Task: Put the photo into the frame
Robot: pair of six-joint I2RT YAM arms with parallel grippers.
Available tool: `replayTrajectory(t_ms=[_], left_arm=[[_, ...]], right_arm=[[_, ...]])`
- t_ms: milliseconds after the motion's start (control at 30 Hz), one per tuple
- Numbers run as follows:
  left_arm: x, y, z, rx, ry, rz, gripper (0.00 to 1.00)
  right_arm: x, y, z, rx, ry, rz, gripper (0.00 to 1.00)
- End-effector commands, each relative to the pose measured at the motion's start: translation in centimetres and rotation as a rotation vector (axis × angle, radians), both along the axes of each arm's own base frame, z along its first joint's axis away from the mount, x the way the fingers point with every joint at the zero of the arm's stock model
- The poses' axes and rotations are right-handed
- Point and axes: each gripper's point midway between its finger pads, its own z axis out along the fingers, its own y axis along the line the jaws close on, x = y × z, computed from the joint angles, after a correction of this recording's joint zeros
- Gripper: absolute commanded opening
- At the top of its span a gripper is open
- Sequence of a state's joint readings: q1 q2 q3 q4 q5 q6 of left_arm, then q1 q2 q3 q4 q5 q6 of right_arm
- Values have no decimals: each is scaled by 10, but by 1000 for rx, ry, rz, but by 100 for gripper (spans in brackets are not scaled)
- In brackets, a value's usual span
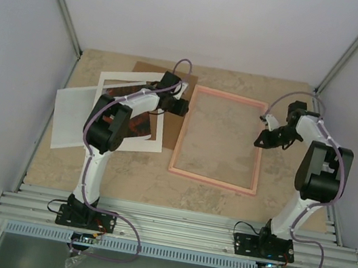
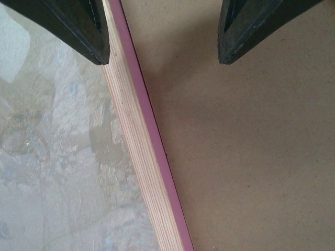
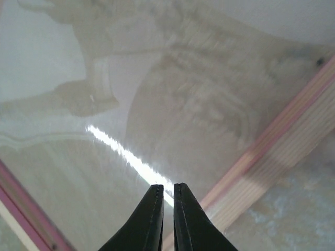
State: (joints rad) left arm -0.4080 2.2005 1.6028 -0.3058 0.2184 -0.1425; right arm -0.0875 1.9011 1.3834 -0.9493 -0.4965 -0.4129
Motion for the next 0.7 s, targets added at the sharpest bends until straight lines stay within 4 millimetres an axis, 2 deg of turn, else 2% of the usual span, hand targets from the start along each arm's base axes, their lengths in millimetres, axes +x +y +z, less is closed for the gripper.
replayTrajectory(t_ms=[0, 233, 400, 467, 533, 600, 667], left_arm=[[0, -4, 24, -10, -58, -19, 59], [-3, -5, 21, -11, -57, -16, 59], [-3, -4, 27, -8, -71, -13, 60], [-4, -4, 28, -9, -72, -16, 60], [-5, -5, 34, -5, -86, -35, 62], [-5, -7, 48, -6, -123, -54, 69], [-6, -10, 65, -28, -151, -65, 85]], right_arm=[[-30, -8, -20, -95, 23, 122, 9], [-40, -7, -66, -181, 68, 130, 5], [-40, -4, -79, -181, 83, 137, 4], [-39, -2, -75, -163, 86, 141, 4], [-34, 2, -63, -133, 58, 141, 4], [-25, 9, -40, -59, 5, 138, 7], [-8, 17, -7, 52, -66, 121, 14]])
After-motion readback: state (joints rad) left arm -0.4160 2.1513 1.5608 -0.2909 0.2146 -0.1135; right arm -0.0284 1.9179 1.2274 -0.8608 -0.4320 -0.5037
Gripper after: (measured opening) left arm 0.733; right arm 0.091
